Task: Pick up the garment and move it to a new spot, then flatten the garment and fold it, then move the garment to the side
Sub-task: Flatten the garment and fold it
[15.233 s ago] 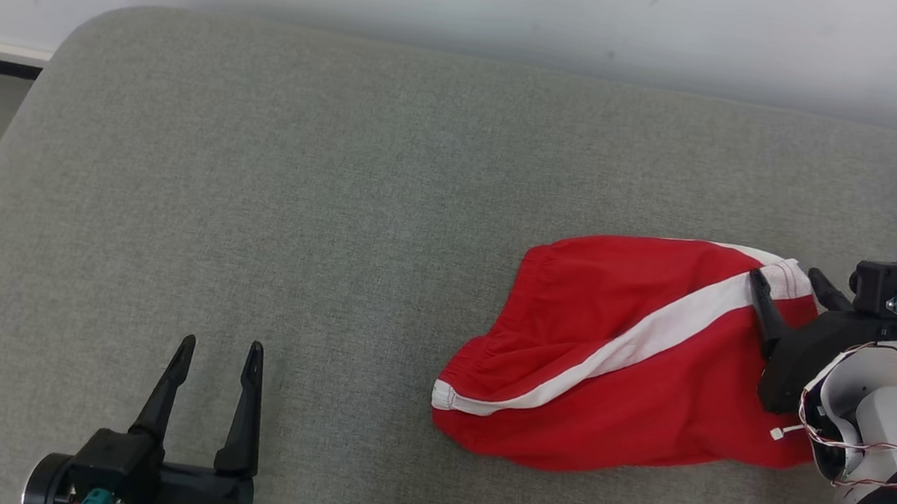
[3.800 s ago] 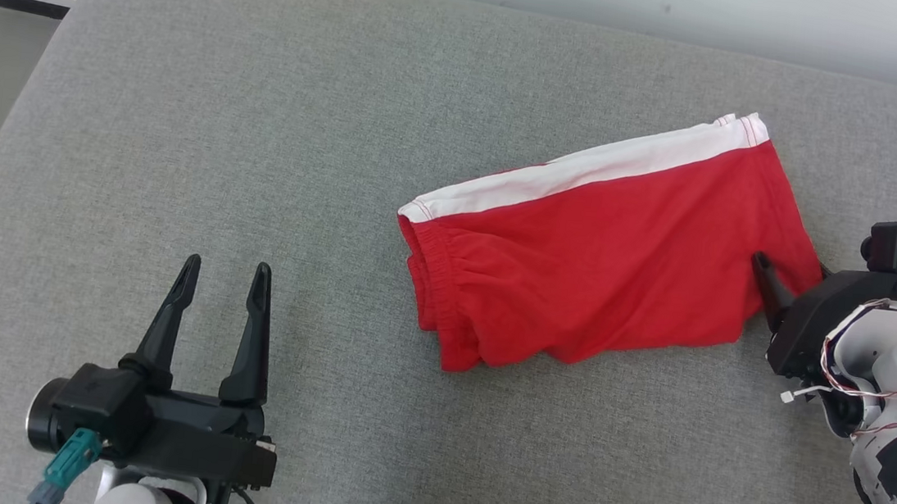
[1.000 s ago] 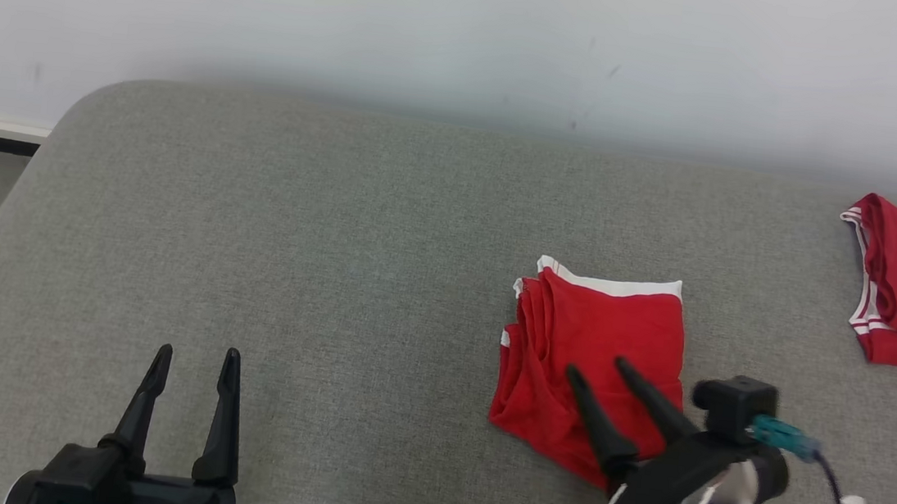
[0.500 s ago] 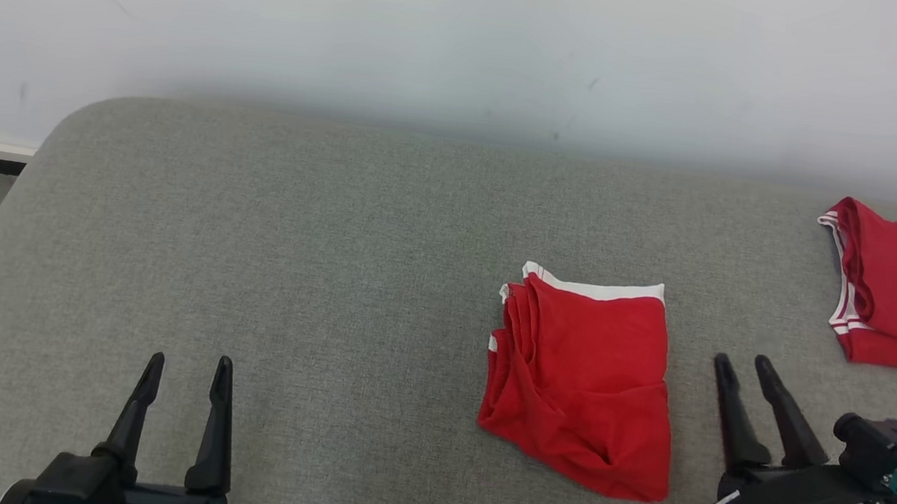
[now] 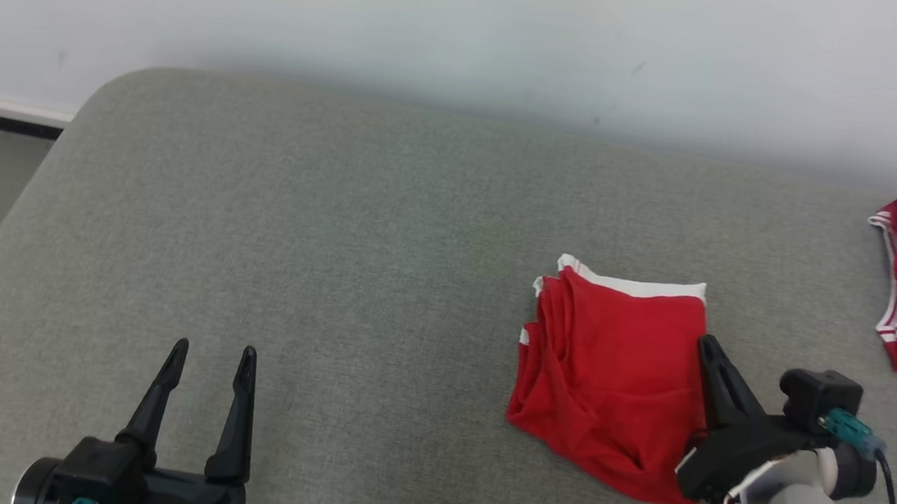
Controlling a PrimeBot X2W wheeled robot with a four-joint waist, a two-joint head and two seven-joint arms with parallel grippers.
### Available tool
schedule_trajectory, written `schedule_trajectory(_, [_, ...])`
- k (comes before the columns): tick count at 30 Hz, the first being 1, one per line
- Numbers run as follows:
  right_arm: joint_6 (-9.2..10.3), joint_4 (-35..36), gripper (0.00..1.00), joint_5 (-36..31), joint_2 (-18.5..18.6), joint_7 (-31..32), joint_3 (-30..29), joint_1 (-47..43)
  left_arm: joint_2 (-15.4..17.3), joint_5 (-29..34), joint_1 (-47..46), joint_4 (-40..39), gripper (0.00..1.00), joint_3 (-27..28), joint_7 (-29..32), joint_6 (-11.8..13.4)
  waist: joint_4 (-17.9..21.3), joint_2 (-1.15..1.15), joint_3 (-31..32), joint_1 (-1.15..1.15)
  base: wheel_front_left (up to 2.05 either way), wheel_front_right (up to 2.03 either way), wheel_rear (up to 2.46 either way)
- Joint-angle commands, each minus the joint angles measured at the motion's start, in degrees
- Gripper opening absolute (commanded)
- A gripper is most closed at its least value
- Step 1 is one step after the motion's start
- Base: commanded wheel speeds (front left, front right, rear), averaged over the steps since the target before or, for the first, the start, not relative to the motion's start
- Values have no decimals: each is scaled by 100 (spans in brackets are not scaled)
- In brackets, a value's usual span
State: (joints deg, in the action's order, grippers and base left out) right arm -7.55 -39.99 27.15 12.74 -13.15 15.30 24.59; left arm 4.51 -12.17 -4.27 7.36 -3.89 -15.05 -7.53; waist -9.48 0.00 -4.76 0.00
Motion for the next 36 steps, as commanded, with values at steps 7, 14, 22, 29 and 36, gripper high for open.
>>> schedule_trajectory(7, [16,-1191,0,-213,-386,-159,100,741,-18,40,-195,55,100,-33,-16,11,-291,0,-254,0,0,0,0])
schedule_trajectory(14, [16,-1702,0,-400,-709,-200,329,1085,-28,29,-254,76,100,-27,-16,11,-363,0,-299,0,0,0,0])
schedule_trajectory(22, [16,-1444,0,-355,-963,-206,677,989,-45,33,-284,70,100,-19,-16,11,-393,0,-335,0,0,0,0])
schedule_trajectory(29, [16,-1032,0,75,-983,-207,1416,692,-67,25,-292,86,100,-28,-16,11,-414,0,-360,0,0,0,0])
schedule_trajectory(36, [16,-856,0,424,-984,-207,1764,661,-86,49,-276,110,100,-19,-16,11,-358,0,-342,0,0,0,0])
